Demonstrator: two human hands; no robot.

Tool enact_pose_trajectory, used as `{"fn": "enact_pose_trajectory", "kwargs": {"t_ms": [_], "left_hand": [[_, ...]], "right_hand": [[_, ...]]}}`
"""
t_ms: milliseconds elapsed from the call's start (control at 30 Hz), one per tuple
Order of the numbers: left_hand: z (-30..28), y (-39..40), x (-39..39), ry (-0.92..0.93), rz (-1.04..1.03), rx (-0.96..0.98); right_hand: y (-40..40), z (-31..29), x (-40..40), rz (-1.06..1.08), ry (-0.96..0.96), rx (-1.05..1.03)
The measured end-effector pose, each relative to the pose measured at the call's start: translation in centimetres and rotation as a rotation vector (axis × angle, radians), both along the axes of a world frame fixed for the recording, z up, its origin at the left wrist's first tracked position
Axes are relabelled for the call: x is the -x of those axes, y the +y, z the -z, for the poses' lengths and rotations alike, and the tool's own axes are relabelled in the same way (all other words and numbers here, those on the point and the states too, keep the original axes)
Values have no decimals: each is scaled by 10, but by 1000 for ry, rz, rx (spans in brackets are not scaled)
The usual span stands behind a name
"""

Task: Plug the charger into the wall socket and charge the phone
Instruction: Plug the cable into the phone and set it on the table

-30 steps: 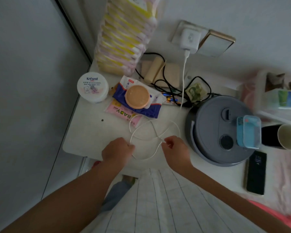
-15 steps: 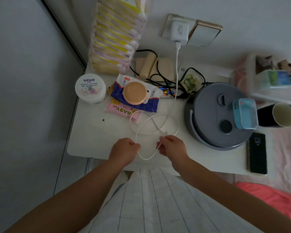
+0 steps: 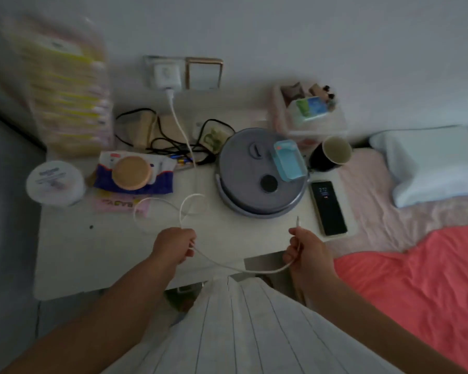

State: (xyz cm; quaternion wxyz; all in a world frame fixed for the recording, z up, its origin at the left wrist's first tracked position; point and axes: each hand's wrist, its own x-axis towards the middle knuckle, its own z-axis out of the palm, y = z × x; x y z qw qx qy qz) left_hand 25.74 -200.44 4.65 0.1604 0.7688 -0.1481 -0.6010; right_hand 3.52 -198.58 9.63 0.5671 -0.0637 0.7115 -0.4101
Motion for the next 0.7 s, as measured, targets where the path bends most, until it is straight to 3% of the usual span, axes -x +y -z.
{"fn": "enact_pose_trajectory", "kwargs": {"t_ms": [267,467,700], "left_hand": [[10,26,120,-27,72,18],[21,38,221,-36,-68,27],[26,30,288,-66,-70,38]], "right_hand": [[16,15,157,14,143,-20],[4,35,257,-196,177,3],[-23,51,298,-417,196,-8]]}}
